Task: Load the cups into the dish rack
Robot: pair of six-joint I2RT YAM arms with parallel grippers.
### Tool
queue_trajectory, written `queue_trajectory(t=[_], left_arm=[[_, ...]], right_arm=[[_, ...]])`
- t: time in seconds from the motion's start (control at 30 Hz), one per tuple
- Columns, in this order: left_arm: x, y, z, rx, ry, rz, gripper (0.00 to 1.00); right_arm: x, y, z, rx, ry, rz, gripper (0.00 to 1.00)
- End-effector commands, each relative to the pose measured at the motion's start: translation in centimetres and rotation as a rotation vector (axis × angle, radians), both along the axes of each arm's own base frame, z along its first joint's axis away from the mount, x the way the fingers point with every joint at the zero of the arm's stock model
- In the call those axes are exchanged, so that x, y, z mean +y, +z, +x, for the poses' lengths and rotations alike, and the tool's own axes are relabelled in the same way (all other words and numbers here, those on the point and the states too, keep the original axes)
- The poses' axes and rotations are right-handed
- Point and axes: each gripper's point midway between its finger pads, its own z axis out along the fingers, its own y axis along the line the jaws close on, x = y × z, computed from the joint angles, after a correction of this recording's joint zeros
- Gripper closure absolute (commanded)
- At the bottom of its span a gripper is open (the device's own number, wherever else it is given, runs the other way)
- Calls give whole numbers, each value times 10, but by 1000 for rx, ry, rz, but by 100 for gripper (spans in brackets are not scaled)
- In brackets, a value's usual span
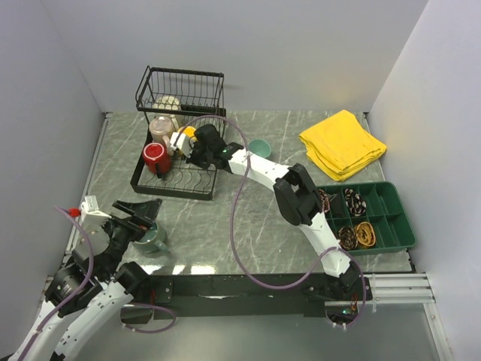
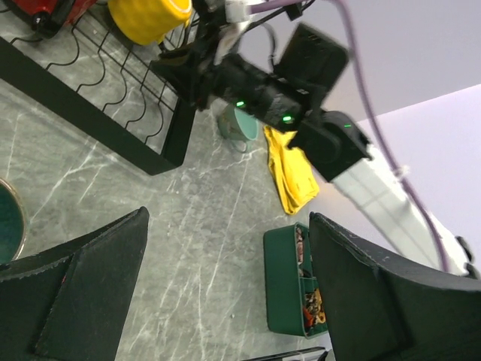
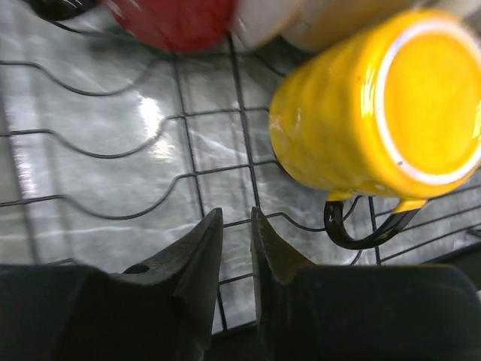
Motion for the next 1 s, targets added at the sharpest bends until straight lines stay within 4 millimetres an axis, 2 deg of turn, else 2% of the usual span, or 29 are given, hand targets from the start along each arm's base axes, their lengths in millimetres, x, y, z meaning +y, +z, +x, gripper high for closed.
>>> queue_trajectory(t=[0.0,0.03,0.07,0.13,0.17,0.23,0.27,0.3,0.33,0.4,0.47,0.5,0.53,0.63,0.67,0.77,0.97], left_arm=[[-6,1,3,14,-17,-1,7],[-6,1,2,13,-17,0,7],[-6,1,3,13,-15,-3,7],[-6,2,2,13,-18,-7,7],[-6,1,2,17,-15,-8,7],[-4,2,1,16,-12,-10,7],[-4,1,1,20,-10,-10,7],[-3,-1,1,24,-4,-7,7],[-2,-1,1,25,-1,-6,7],[-1,-2,1,29,5,-1,7],[-2,-5,2,36,7,1,7],[-2,-5,3,36,8,-1,7],[-2,-7,3,41,8,2,7],[-3,-8,4,46,11,-1,7],[-3,-8,4,47,12,-1,7],[-2,-8,4,46,16,-5,7],[-3,-8,5,47,13,-3,7]], right_arm=[[12,78,-14,-59,97,118,70],[15,80,-12,-67,97,130,69],[16,72,-9,-54,78,135,70],[23,78,4,-90,13,171,70],[25,65,7,-78,-9,169,70],[28,70,21,-129,-77,196,71],[29,65,26,-131,-105,205,71],[32,71,32,-159,-122,229,71],[30,66,37,-171,-153,220,71],[30,75,48,-221,-181,251,71],[33,69,50,-240,-173,238,71],[35,74,53,-253,-171,243,71],[37,67,54,-259,-165,229,71],[42,70,57,-280,-158,238,71],[40,76,63,-302,-192,241,71],[39,68,65,-308,-204,214,71],[32,65,79,-375,-240,180,71]])
